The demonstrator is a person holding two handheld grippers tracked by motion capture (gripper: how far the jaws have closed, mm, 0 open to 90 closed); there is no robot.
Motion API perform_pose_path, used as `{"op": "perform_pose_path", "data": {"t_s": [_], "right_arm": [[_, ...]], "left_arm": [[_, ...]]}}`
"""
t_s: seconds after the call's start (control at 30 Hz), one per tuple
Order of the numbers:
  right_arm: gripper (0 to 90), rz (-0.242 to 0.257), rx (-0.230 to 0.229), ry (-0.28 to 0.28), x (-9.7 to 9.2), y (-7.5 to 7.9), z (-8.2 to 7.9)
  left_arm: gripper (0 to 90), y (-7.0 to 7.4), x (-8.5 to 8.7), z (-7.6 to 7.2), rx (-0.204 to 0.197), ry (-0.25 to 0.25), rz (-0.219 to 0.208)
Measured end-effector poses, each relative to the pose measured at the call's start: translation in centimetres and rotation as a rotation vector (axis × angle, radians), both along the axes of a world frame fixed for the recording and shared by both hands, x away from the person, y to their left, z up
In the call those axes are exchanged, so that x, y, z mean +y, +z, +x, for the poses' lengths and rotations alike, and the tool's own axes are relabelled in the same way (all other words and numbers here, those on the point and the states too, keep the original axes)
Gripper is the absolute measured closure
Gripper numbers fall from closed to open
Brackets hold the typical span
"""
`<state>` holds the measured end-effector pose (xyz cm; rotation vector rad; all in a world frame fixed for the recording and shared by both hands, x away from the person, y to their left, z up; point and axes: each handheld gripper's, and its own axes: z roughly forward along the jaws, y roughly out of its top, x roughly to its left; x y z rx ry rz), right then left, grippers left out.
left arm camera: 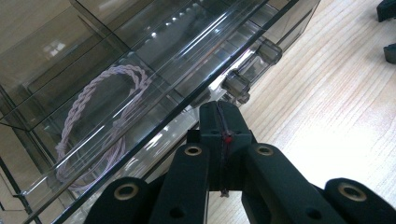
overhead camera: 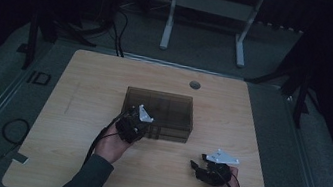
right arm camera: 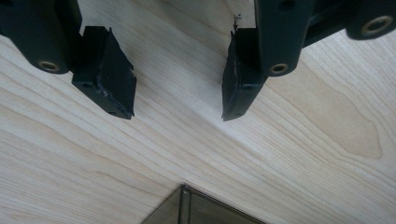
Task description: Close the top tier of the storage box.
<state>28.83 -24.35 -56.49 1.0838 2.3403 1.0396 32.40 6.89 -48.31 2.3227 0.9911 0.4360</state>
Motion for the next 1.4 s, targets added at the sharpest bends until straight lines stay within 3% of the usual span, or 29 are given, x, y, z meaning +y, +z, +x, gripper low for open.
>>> {"op": "perform_pose_path", "data": {"t_s": [1.4], "right_arm": [[44.8, 0.001, 0.002, -0.001, 0.00, 0.00, -0.01]], "left_arm": [[89.9, -0.10, -0.28, 0.62, -0.015, 0.029, -0.006]]}}
